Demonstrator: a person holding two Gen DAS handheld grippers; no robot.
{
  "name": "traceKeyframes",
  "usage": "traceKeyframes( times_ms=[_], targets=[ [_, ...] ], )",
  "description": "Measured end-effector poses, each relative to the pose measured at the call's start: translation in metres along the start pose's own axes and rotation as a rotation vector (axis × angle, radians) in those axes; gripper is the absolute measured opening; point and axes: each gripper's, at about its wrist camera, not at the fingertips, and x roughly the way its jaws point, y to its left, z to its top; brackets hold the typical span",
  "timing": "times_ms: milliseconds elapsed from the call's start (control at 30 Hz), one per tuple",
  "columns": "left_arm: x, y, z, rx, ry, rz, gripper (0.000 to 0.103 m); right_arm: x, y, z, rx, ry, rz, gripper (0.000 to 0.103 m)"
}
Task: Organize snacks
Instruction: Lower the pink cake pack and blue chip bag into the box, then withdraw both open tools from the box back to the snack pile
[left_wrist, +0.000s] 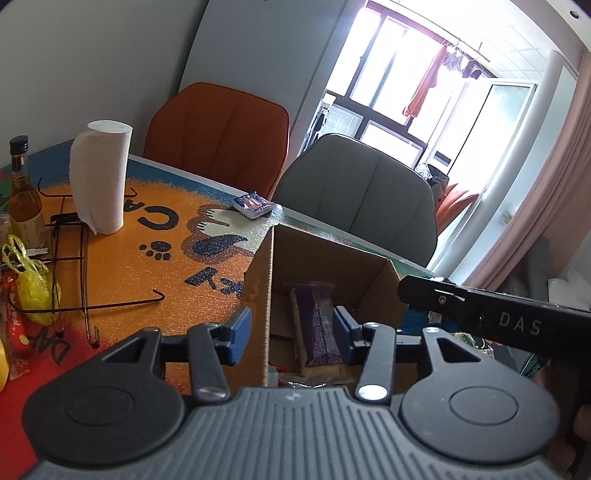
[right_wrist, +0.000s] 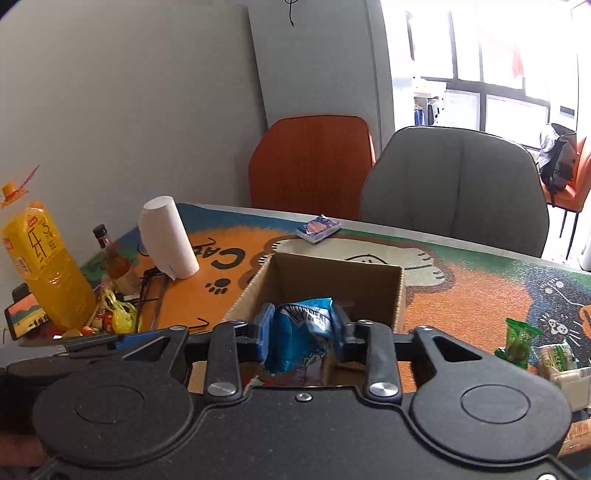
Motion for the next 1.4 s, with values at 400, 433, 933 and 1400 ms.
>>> traceKeyframes(
  times_ms=[400, 433, 933, 1400],
  targets=[
    [0.01, -0.023, -0.009, 0.023, 0.012, -0.003, 0.079, -0.017, -0.032, -0.014, 0.059, 0.005, -0.059, 0.056],
    [0.011, -0.026, -0.01, 0.029, 0.016, -0.003, 0.08, -0.019, -0.036, -0.016, 0.062, 0.008, -0.07, 0.059],
    [0.026, -0.066, -0.027, 0.08, 0.073, -0.055, 0.092, -0.047, -0.087, -0.044, 0.142, 0.005, -0.135, 0.103],
    [0.041, -0.101, -0.039, 0.142, 0.089, -0.108, 0.103, -0.059, -0.132, -0.066, 0.184, -0.002, -0.206, 0.103]
  ],
)
